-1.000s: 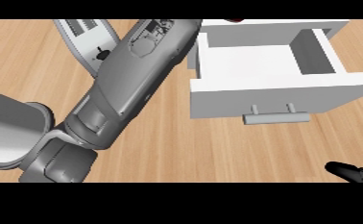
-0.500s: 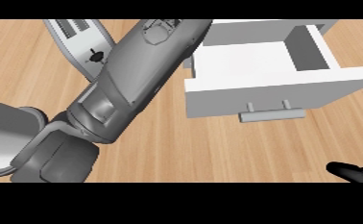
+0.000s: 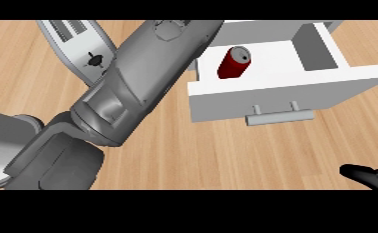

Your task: Pick up the can, place it into the drawer and close the drawer

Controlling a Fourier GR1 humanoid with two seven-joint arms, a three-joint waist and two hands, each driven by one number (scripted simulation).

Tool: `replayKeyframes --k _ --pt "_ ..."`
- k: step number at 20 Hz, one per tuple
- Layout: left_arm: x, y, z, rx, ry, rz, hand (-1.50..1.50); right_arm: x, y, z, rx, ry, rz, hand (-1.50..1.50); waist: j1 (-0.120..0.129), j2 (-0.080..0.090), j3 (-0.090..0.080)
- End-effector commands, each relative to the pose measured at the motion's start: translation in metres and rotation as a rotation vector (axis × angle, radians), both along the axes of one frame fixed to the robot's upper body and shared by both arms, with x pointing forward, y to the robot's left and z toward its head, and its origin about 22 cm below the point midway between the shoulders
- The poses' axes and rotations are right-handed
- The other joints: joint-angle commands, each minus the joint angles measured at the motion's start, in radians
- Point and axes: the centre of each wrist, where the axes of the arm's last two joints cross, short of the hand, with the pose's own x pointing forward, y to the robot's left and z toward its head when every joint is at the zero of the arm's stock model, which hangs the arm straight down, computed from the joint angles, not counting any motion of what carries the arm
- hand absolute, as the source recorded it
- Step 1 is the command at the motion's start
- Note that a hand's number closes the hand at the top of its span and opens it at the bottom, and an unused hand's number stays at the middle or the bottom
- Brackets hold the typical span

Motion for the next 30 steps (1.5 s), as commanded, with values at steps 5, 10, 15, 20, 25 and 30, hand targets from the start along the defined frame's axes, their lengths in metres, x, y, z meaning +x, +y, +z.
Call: replayKeyframes --k 5,10,15,20,25,30 --pt "0.0 -0.002 0.005 -0.028 -0.017 0.035 -1.5 0.019 0.007 0.015 -0.161 -0.053 0.007 -1.5 0.0 0.009 0.0" --pt "0.006 0.007 -0.014 -0.064 -0.01 0.044 -1.5 0.019 0.01 0.02 -0.32 -0.103 0.056 -1.5 -0.005 0.012 -0.001" --pt "-0.001 -0.005 0.012 -0.12 0.002 0.031 -1.5 0.044 0.021 0.019 -0.491 -0.101 0.025 -1.5 0.012 0.009 -0.001" --pt "0.004 0.005 -0.003 -0.149 -0.02 0.018 -1.5 0.066 0.043 0.0 -0.651 -0.113 -0.001 -1.5 0.038 0.013 -0.001" --pt "0.001 -0.003 0.011 -0.112 -0.042 0.021 -1.5 0.103 0.051 -0.026 -0.798 -0.065 -0.036 -1.5 0.08 0.003 -0.001" --pt "0.005 0.002 0.001 -0.081 -0.041 0.026 -1.5 0.124 0.077 -0.049 -0.941 -0.063 -0.011 -1.5 0.082 0.0 -0.001"
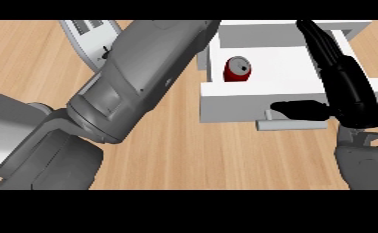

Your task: Pick up the can, place it into the drawer and close the drawer

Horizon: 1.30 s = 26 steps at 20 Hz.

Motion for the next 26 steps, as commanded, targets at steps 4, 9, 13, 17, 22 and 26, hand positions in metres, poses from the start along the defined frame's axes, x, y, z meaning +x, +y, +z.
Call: replayKeyframes --k 4,9,13,17,22,26 --pt "0.002 0.005 0.006 -0.018 0.026 -0.023 -1.5 0.038 0.009 -0.038 -0.2 0.024 -0.04 -1.5 0.023 -0.009 -0.001" --pt "0.007 0.019 -0.009 -0.011 0.01 0.003 -1.5 0.067 0.029 -0.069 -0.221 0.001 -0.056 -1.5 0.046 -0.013 -0.001" --pt "0.017 0.047 -0.02 -0.001 0.03 0.022 -1.5 0.087 0.051 -0.082 -0.226 0.0 -0.093 -1.5 0.055 -0.015 -0.001" --pt "0.017 0.056 -0.003 -0.009 0.026 0.009 -1.5 0.107 0.048 -0.092 -0.255 -0.06 -0.178 -1.5 0.084 -0.014 -0.001" --pt "0.018 0.069 0.012 -0.017 0.033 0.024 -1.5 0.131 0.033 -0.078 -0.233 -0.129 -0.234 -1.5 0.086 -0.012 -0.001" --pt "0.014 0.073 0.008 -0.021 0.061 0.012 -1.5 0.138 0.048 -0.086 -0.261 -0.154 -0.249 -1.5 0.109 -0.017 -0.001"
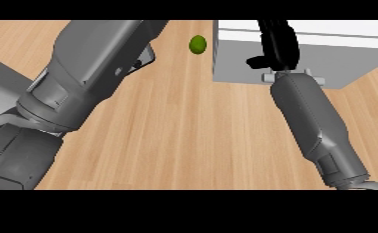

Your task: Pick up the can, place it into the drawer and close the drawer

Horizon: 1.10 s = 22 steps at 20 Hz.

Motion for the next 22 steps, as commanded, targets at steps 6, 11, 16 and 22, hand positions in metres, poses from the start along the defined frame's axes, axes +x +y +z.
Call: replayKeyframes --k 6,11,16,22 --pt "-0.006 0.018 0.01 0.01 0.002 -0.026 -1.5 0.033 0.016 0.038 -0.021 -0.073 -0.056 -1.5 0.048 0.007 0.0" --pt "-0.009 0.037 -0.003 0.02 0.001 -0.04 -1.5 0.042 0.009 0.06 -0.011 -0.102 -0.051 -1.5 0.054 0.005 0.0" --pt "-0.011 0.055 -0.003 0.01 -0.006 -0.031 -1.5 0.047 0.025 0.076 0.061 -0.11 -0.014 -1.5 0.057 0.008 0.001" --pt "-0.018 0.064 -0.015 0.003 -0.005 -0.048 -1.5 0.045 0.043 0.072 0.181 -0.103 0.067 -1.5 0.054 0.005 0.001"
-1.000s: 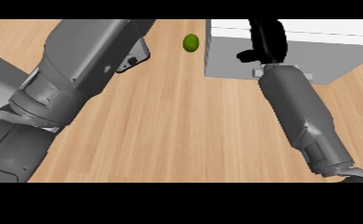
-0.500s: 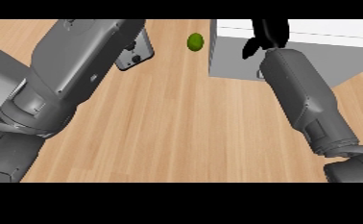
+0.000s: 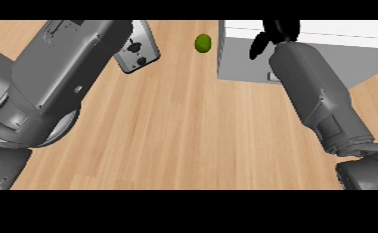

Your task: Pick up the can, place it into the drawer and close the drawer

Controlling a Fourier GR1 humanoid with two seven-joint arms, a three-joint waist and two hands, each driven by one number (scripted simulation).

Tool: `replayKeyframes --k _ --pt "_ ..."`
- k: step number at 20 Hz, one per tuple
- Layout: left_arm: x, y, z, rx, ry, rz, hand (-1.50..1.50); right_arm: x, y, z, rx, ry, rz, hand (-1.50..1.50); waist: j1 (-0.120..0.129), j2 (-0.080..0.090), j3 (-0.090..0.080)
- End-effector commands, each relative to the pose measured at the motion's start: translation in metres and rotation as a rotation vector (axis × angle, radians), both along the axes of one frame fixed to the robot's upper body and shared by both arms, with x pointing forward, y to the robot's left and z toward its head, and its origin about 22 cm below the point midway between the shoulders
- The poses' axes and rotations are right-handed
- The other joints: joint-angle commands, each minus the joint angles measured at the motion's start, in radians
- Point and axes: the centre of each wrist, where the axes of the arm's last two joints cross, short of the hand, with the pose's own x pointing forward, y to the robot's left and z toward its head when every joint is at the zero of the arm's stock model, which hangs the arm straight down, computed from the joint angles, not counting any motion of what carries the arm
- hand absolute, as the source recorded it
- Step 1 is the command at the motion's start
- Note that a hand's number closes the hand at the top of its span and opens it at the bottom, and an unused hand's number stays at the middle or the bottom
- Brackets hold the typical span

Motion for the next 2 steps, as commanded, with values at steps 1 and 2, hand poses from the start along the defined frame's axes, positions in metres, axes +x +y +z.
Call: replayKeyframes --k 1,2 --pt "-0.003 0.013 0.001 0.004 0.0 0.012 -1.5 0.008 0.028 0.039 0.14 -0.117 0.049 -1.5 0.026 -0.002 -0.005" --pt "-0.006 0.021 -0.011 0.009 0.005 0.006 -1.5 0.008 0.019 0.035 0.158 -0.121 0.022 -1.5 0.022 -0.007 -0.006"
